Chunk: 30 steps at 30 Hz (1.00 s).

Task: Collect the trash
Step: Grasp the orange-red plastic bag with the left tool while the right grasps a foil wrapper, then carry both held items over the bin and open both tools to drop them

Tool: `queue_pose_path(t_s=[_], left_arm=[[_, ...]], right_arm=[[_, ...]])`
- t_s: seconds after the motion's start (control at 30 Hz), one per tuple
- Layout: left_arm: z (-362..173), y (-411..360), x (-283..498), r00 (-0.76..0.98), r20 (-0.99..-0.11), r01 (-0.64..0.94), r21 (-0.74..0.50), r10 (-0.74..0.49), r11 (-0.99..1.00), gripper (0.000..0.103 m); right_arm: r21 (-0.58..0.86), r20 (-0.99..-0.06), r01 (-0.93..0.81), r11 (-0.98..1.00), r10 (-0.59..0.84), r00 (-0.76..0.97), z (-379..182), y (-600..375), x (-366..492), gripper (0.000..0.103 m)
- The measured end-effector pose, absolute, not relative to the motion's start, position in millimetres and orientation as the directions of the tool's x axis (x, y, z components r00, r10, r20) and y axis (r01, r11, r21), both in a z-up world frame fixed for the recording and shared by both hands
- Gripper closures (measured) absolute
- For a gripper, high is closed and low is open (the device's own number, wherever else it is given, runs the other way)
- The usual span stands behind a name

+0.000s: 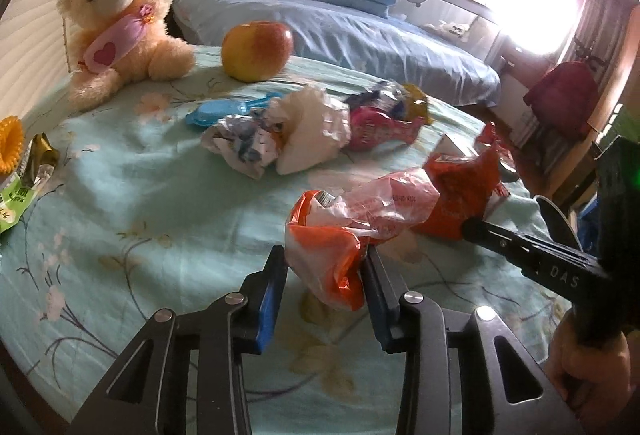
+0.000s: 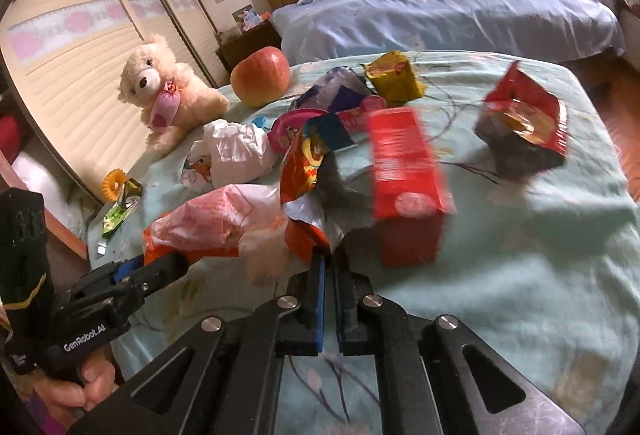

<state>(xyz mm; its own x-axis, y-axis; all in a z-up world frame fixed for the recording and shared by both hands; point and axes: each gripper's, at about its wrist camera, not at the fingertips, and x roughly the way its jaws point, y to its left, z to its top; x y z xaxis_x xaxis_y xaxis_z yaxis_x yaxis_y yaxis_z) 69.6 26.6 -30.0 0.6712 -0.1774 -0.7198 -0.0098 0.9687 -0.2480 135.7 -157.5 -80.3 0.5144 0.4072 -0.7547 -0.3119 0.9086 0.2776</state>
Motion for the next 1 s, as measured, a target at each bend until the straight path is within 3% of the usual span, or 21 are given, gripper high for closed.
queue_pose_path(t_s=[1.0], left_arm=[[-21.3, -100.4, 87.1, 0.621, -0.704, 0.254, -0.236, -0.345, 0.938, 0.067]], right_arm=[[0.299, -0.7, -0.057, 0.953, 0.259, 0.666, -51.9, -293.5, 64.5, 0.102]])
